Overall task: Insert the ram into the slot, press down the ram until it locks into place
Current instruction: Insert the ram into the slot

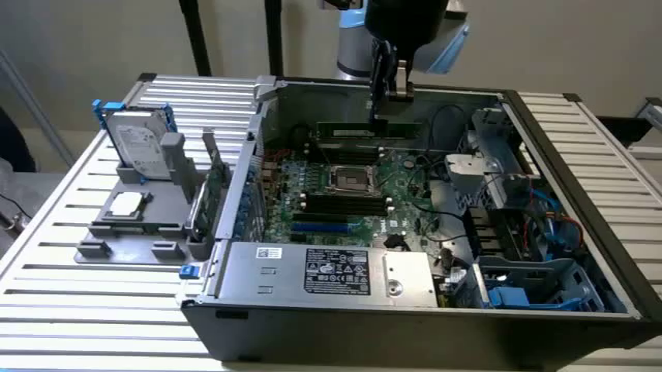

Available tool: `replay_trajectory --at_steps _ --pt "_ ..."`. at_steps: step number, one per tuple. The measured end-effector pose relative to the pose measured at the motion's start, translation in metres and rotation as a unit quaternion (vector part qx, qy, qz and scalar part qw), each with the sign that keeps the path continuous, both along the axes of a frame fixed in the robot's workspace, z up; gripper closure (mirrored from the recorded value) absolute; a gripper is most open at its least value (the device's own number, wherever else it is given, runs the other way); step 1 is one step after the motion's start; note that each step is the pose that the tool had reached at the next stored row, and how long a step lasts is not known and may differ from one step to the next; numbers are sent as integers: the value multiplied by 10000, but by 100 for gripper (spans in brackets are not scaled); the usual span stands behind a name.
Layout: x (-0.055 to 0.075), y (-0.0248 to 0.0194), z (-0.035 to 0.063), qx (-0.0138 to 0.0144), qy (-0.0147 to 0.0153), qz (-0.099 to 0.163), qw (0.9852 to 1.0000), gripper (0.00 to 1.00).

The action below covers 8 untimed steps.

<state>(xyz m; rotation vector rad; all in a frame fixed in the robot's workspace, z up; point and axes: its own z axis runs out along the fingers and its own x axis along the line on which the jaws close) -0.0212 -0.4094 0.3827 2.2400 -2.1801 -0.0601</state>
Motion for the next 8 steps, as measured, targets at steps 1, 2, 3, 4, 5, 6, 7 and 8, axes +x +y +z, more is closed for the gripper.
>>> replay_trajectory --at_steps 1,2,3,4,5,6,7,8 --pt "0 0 0 0 0 0 10000 87" --pt "0 0 1 0 0 0 10000 87" --pt "0 0 1 0 0 0 10000 87" --pt "0 0 2 0 0 0 10000 87" --pt "0 0 2 0 0 0 10000 87" --pt "0 0 2 0 0 0 10000 87" --pt "0 0 2 0 0 0 10000 87" --pt "0 0 3 0 0 0 10000 87"
